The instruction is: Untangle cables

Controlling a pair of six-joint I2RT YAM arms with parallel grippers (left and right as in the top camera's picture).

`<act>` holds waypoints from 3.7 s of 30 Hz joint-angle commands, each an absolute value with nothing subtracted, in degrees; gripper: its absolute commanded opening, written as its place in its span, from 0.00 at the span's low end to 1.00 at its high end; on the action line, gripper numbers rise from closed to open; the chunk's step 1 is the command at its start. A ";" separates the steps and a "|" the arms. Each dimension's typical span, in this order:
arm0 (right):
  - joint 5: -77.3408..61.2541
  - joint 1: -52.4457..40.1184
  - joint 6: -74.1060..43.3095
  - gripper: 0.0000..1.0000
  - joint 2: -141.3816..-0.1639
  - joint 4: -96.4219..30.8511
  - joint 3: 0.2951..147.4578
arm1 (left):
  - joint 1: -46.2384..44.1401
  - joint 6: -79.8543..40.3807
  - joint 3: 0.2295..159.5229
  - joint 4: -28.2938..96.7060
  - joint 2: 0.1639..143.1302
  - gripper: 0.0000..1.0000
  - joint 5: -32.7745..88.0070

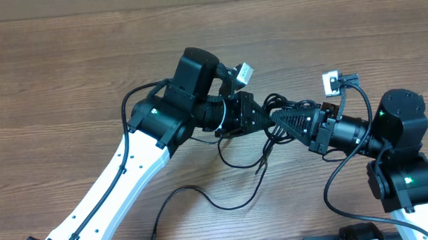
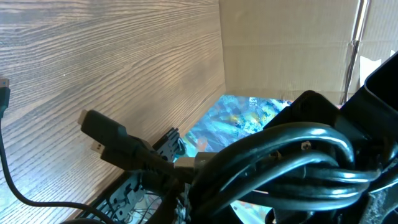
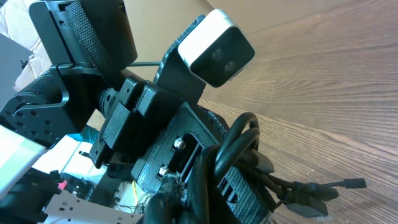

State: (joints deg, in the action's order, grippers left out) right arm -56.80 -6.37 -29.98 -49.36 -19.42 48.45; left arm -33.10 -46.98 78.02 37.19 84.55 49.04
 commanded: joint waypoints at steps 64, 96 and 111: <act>-65.39 -6.42 12.49 0.04 -48.62 -43.83 49.08 | -43.75 -20.71 78.02 46.98 74.15 0.04 6.96; -66.67 -6.37 3.75 0.04 -48.62 -36.69 49.08 | -40.18 -77.14 78.02 59.75 74.24 0.04 -9.02; -62.83 -6.37 2.28 0.04 -48.66 -36.75 49.08 | -36.67 -71.79 78.02 50.35 74.24 0.04 2.20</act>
State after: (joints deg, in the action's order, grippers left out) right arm -63.40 -6.46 3.20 -49.23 -36.29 48.45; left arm -37.98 -77.97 77.80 50.94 74.78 3.75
